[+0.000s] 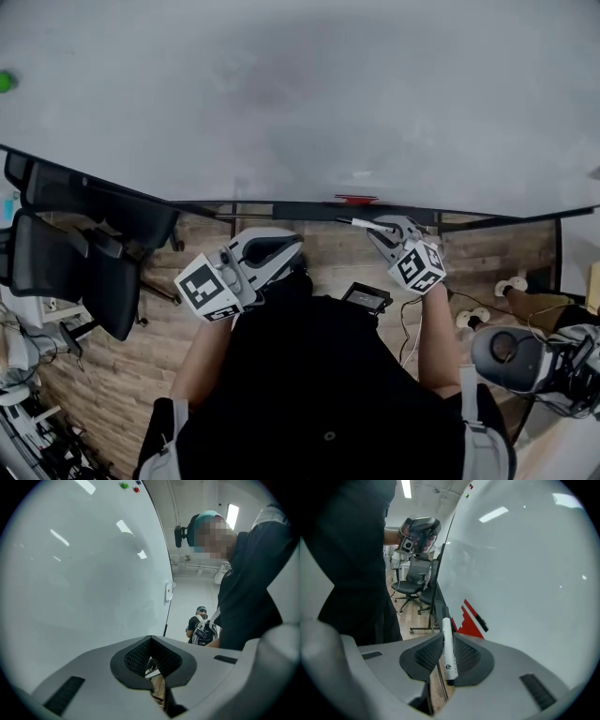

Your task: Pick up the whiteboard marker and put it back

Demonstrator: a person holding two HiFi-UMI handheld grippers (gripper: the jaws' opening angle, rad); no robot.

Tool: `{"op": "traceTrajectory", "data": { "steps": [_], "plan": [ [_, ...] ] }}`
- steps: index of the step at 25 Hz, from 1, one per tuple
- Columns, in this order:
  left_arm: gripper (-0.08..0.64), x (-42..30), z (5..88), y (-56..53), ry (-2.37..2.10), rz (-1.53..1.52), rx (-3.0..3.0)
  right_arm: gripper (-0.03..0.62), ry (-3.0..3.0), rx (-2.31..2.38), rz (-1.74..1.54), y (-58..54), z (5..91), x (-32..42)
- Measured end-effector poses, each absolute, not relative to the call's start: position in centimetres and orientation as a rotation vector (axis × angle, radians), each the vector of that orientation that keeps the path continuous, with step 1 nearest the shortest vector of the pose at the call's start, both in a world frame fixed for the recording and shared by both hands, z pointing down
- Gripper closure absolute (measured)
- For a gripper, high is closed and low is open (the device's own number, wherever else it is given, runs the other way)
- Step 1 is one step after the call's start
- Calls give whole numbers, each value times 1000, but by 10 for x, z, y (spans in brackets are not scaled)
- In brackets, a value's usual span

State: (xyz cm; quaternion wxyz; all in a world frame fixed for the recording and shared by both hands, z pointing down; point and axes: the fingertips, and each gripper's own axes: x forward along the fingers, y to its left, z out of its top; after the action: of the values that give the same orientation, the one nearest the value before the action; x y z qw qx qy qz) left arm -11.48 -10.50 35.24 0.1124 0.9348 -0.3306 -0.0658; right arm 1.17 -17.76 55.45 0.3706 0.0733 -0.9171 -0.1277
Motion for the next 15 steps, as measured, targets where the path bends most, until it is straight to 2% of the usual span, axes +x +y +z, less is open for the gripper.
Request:
{"op": "traceTrajectory", "data": {
  "steps": [15],
  "plan": [
    [554, -155, 363, -97, -1081, -141, 2697, 517, -2289, 181, -241, -201, 603, -16]
  ]
}}
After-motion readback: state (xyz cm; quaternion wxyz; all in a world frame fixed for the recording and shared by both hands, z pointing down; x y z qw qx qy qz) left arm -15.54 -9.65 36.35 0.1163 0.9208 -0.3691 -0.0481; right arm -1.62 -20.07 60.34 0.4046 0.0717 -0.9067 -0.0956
